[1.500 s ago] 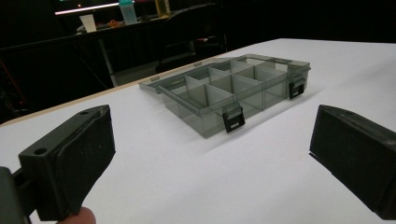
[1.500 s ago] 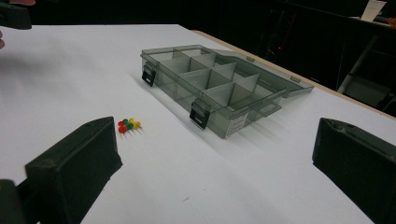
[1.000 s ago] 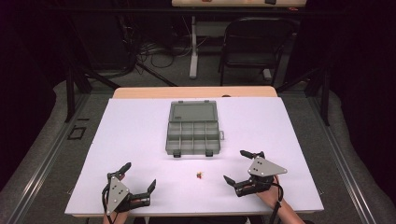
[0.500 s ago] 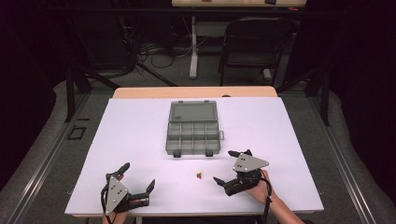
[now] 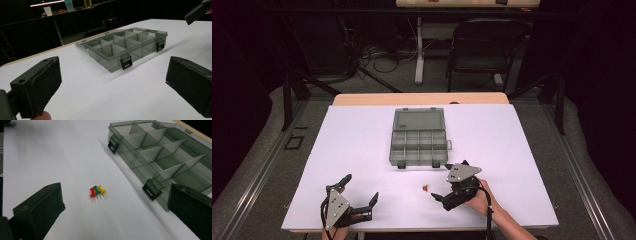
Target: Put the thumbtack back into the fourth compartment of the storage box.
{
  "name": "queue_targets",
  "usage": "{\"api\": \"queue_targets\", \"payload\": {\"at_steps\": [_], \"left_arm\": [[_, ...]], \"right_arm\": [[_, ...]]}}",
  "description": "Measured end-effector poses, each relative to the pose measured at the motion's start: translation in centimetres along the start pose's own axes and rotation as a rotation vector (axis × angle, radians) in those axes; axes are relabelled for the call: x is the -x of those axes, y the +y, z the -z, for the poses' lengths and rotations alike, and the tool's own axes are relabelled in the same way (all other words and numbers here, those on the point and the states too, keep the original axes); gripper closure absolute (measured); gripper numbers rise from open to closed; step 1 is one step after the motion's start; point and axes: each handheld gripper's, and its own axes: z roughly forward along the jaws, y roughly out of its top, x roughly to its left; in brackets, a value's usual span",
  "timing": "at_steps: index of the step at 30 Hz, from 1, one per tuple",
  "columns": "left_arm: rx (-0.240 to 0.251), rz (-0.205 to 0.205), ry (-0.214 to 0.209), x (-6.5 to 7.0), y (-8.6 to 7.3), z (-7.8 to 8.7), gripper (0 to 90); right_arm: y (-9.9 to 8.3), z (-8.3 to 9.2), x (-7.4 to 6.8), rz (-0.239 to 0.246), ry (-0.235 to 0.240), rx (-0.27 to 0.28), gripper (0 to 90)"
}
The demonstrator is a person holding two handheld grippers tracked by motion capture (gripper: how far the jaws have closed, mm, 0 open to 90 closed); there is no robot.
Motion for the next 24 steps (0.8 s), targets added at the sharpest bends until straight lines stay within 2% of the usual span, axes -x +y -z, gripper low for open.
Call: {"api": "queue_targets", "payload": {"at_steps": [16,23,24], "left_arm": [[-0.001,-0.003,-0.009,0.0,0.0,-0.1,0.0],[-0.003,-0.002,-0.012,0.1,0.0,-0.1,0.0],[-0.003,-0.002,-0.012,0.1,0.0,-0.1,0.0]], "right_arm": [[1.4,-3.1,-1.5,0.054,0.088,-0.108,0.2],[1.1,-4.0,-1.9,0.057,0.102,-0.150,24.7],[1.1,-4.0,-1.9,0.057,0.102,-0.150,24.7]]}}
